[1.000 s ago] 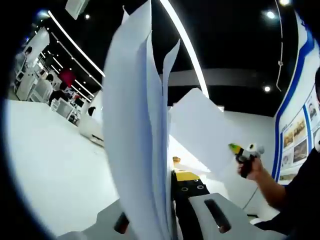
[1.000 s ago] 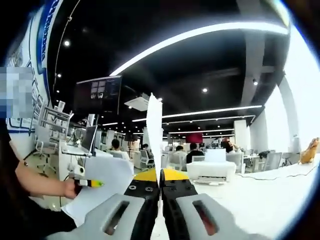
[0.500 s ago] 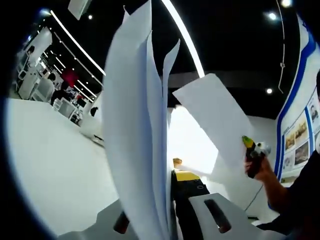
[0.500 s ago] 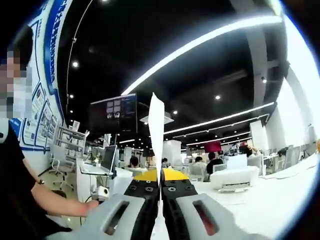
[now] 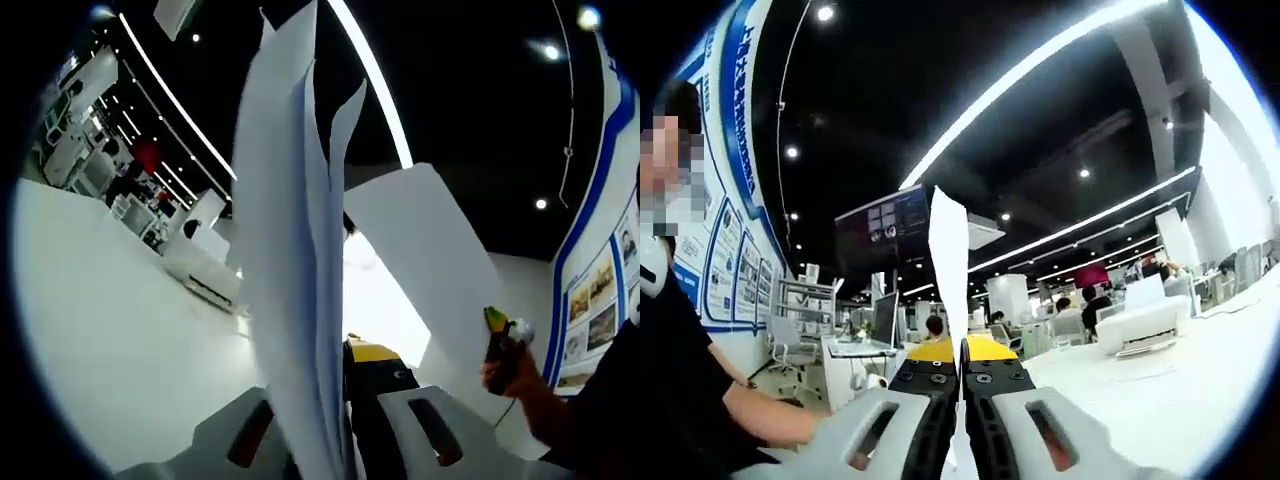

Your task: Organize the stack of printing papers by aligning and flattening the scattered papers on the table

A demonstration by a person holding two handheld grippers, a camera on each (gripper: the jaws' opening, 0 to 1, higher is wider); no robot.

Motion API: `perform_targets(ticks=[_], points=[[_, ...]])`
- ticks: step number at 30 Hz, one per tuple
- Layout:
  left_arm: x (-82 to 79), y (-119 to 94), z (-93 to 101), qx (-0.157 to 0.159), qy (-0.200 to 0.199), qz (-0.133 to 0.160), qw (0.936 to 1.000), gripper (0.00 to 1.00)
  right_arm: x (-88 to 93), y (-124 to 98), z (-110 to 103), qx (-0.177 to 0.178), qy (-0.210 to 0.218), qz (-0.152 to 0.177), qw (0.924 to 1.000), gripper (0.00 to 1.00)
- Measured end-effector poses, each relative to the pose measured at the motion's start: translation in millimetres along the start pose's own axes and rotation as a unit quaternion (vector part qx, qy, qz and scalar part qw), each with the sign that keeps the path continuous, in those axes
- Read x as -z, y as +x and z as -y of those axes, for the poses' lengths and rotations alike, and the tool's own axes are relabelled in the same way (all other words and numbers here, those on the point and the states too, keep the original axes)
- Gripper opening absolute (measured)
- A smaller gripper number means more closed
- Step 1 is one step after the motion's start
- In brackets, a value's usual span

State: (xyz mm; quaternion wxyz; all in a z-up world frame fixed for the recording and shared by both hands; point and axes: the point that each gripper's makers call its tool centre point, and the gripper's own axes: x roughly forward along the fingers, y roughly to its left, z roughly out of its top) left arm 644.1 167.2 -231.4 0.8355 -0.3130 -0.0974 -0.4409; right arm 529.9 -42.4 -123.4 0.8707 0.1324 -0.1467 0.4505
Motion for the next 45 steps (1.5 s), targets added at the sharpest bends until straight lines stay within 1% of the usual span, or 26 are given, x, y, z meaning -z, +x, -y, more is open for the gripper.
perform_targets(ticks=[4,6,8,10,12,16,19,23,28,32,36,42,45], points=[[-3.7,-1,-1.5,0.000,-0.011,0.012,0.9999,0.06,18.4,2,0,-0.016,0.049,0.012,0.9986,0.00],[-5.2,-1,-1.9,0.001,-0.017,0.017,0.9997,0.06,30.7,2,2,-0.013,0.058,0.018,0.9981,0.00],[-6.0,-1,-0.8,0.001,-0.020,0.020,0.9996,0.06,46.4,2,2,-0.012,0.067,0.014,0.9976,0.00],[-6.3,-1,0.0,0.001,-0.021,0.022,0.9995,0.06,56.9,3,5,-0.004,0.075,0.013,0.9971,0.00],[-6.3,-1,0.6,0.002,-0.024,0.022,0.9995,0.06,64.5,4,8,0.005,0.076,0.012,0.9970,0.00],[-6.9,-1,2.3,0.007,-0.032,0.026,0.9991,0.06,74.2,9,10,0.015,0.067,0.008,0.9976,0.00],[-8.4,-1,2.3,0.008,-0.039,0.030,0.9988,0.06,86.6,14,13,0.026,0.061,-0.005,0.9978,0.00],[-10.4,-2,2.4,0.012,-0.053,0.037,0.9978,0.06,97.9,16,19,0.052,0.045,-0.011,0.9976,0.00],[-11.2,-2,3.1,0.014,-0.062,0.039,0.9972,0.06,110.6,18,24,0.079,0.048,-0.013,0.9957,0.00],[-15.0,-4,0.8,0.014,-0.081,0.050,0.9953,0.06,120.7,21,25,0.095,0.055,-0.018,0.9938,0.00],[-16.6,-4,-0.1,0.015,-0.097,0.055,0.9936,0.06,126.6,19,30,0.117,0.063,-0.018,0.9910,0.00],[-17.0,-4,-1.1,0.017,-0.113,0.059,0.9917,0.08,135.2,17,36,0.136,0.068,-0.024,0.9881,0.00],[-16.9,-3,-0.1,0.020,-0.112,0.060,0.9917,0.09,134.8,17,39,0.143,0.069,-0.022,0.9870,0.00]])
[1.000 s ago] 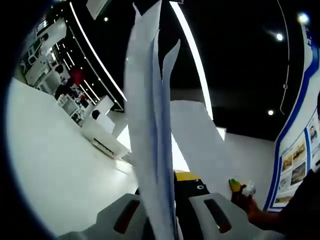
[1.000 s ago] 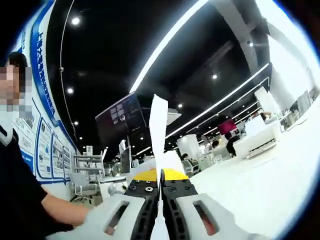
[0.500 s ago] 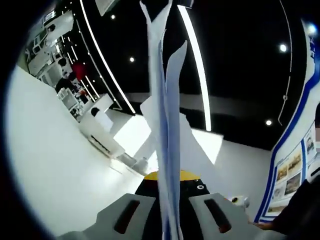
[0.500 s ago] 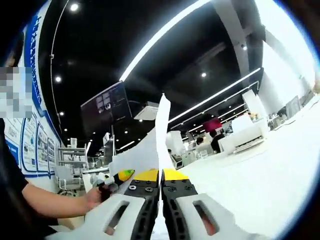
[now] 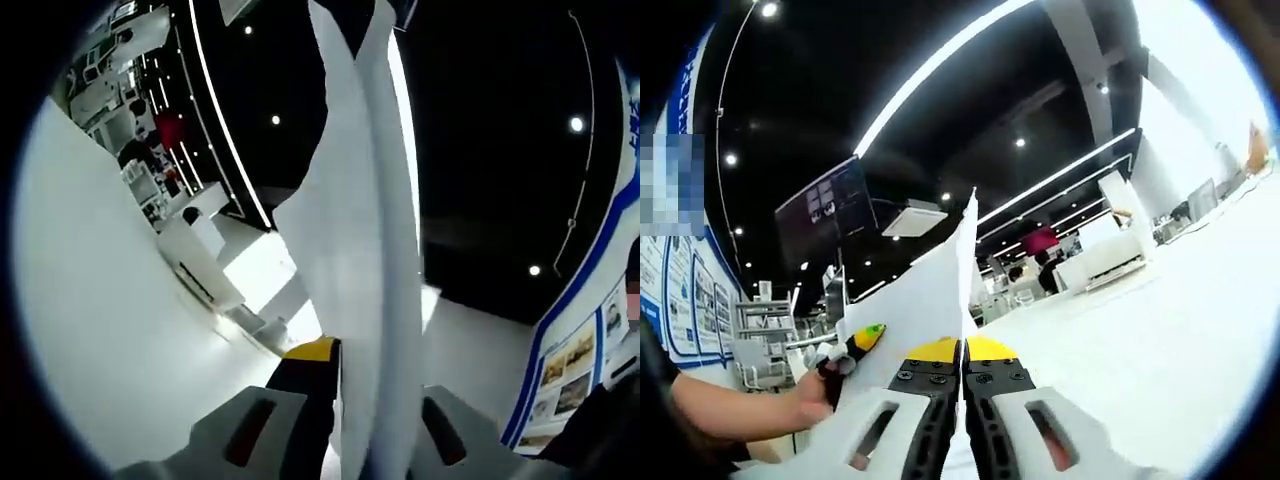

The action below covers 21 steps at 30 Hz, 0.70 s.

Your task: Organize the stack of printing papers by aligning and flattening the scattered papers on the table

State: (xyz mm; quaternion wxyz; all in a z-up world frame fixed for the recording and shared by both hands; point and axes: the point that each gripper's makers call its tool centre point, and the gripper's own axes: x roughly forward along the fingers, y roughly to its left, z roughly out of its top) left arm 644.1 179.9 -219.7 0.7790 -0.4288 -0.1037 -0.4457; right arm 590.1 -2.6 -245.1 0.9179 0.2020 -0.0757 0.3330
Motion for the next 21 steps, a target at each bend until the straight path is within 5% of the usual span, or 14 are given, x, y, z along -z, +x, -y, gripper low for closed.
perform_targets(ticks=[17,21], points=[[-0.9,1,0.8,0.004,0.007,0.004,1.0000,0.12,24.8,13,-38,-0.041,0.032,-0.031,0.9982,0.00],[-1.6,1,-0.4,0.002,0.006,0.005,1.0000,0.12,35.6,11,-45,-0.046,0.079,-0.038,0.9951,0.00]])
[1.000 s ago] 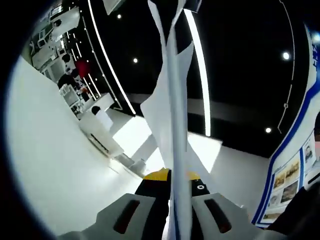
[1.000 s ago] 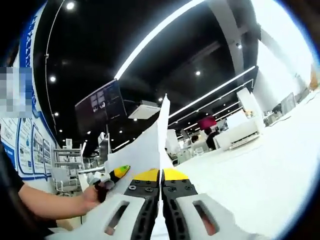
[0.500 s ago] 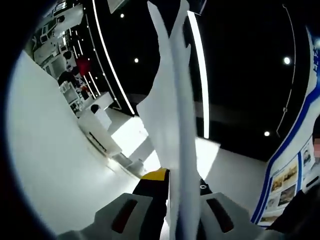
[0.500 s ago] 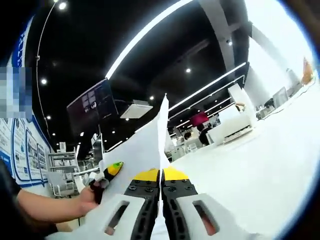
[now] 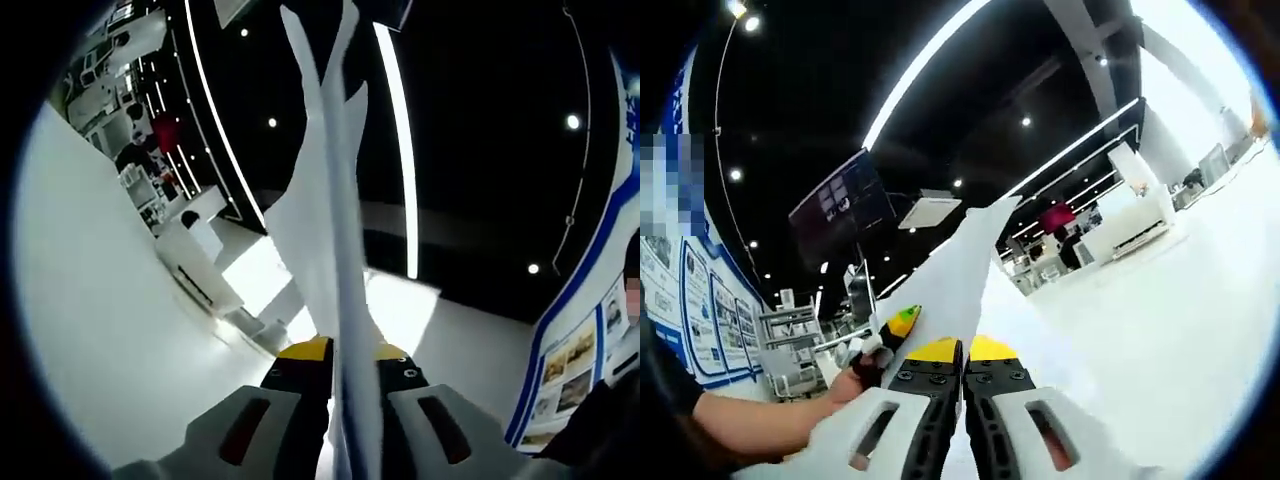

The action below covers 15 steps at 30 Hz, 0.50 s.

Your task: Organize the stack of printing papers by aligning and flattening the scattered papers on the table

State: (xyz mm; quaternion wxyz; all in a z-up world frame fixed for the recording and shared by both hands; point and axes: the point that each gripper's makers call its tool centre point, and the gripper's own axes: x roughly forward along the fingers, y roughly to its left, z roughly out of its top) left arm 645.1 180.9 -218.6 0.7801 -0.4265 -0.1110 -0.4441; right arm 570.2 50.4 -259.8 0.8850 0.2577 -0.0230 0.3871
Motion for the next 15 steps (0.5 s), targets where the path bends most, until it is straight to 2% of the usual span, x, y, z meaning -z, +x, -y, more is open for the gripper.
perform_targets(ticks=[6,12,15], points=[[-2.7,-2,-0.3,-0.002,-0.002,0.009,1.0000,0.12,16.2,1,-11,-0.012,0.042,-0.013,0.9990,0.00],[-2.5,-2,-2.0,-0.005,0.003,0.008,1.0000,0.08,24.2,1,-14,-0.014,0.058,-0.024,0.9980,0.00],[-4.7,-3,-3.1,-0.007,0.018,0.014,0.9997,0.06,26.1,1,-15,-0.015,0.065,-0.028,0.9973,0.00]])
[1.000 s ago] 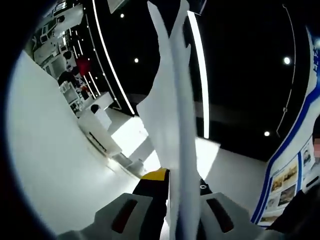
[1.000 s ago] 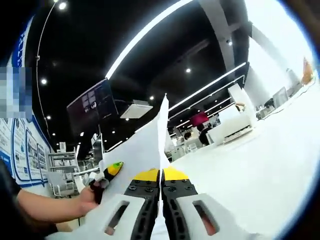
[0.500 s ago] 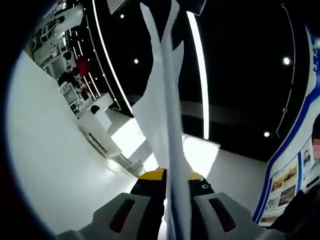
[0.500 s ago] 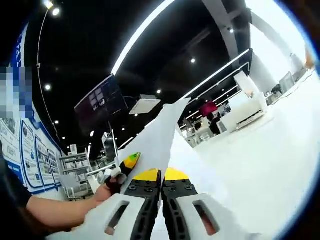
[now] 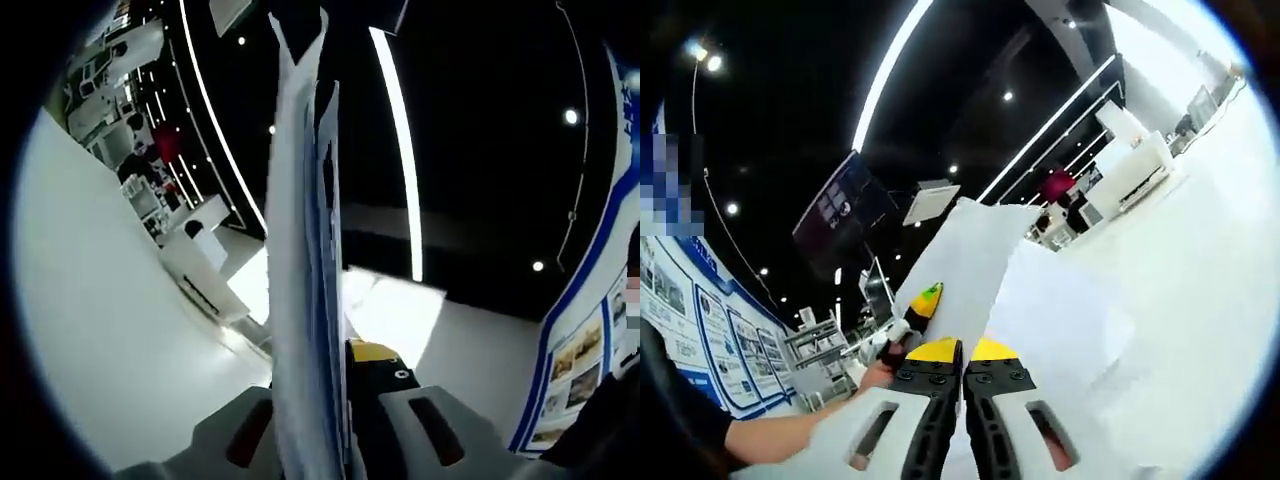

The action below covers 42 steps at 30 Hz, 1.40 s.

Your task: Organize the stack of printing papers by aligning and flattening the scattered papers on the table

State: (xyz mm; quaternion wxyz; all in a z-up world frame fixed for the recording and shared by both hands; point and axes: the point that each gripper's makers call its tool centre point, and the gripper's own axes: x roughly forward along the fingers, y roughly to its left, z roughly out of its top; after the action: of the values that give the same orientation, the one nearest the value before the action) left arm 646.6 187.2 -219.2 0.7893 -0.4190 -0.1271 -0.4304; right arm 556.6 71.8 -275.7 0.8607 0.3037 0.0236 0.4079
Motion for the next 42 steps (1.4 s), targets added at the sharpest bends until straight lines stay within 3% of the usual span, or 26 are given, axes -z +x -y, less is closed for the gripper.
perform_targets(ticks=[2,7,11,13,15,17,19,25,31,34,36,39,42], points=[[0.2,0,0.7,0.000,0.008,-0.002,1.0000,0.06,6.3,0,-1,-0.003,0.021,-0.016,0.9997,0.00],[-1.6,-1,7.0,0.010,0.028,-0.001,0.9996,0.05,6.9,-6,1,0.001,0.019,-0.029,0.9994,0.00],[-16.4,-7,9.9,0.014,0.025,0.036,0.9990,0.05,-4.9,-19,16,0.035,0.003,-0.022,0.9992,0.01],[-24.5,-10,11.3,0.004,0.055,0.055,0.9970,0.05,-13.5,-27,31,0.069,-0.008,-0.012,0.9975,0.02],[-26.1,-10,17.9,0.004,0.073,0.058,0.9957,0.05,-21.0,-31,41,0.088,0.001,0.000,0.9961,0.10],[-26.7,-9,24.1,0.001,0.084,0.057,0.9948,0.05,-29.8,-34,52,0.105,0.016,0.014,0.9942,0.25],[-31.7,-6,33.8,0.007,0.083,0.071,0.9940,0.05,-33.7,-33,52,0.107,0.013,0.019,0.9940,0.32],[-41.2,15,78.4,0.055,0.106,0.065,0.9908,0.05,-37.0,-27,46,0.089,0.024,0.022,0.9955,0.43],[-48.3,30,102.8,0.085,0.088,0.070,0.9901,0.05,-47.7,-18,44,0.059,0.047,0.046,0.9961,0.58],[-48.4,40,123.1,0.115,0.065,0.072,0.9886,0.05,-53.1,-16,44,0.045,0.064,0.058,0.9953,0.60],[-48.9,43,127.6,0.121,0.055,0.074,0.9883,0.05,-58.8,-17,44,0.047,0.054,0.069,0.9950,0.60],[-50.5,50,133.5,0.136,0.006,0.082,0.9873,0.05,-75.5,-16,28,0.007,0.066,0.105,0.9923,0.61],[-48.7,54,135.2,0.145,-0.015,0.084,0.9857,0.05,-91.0,-17,11,-0.040,0.075,0.135,0.9871,0.56]])
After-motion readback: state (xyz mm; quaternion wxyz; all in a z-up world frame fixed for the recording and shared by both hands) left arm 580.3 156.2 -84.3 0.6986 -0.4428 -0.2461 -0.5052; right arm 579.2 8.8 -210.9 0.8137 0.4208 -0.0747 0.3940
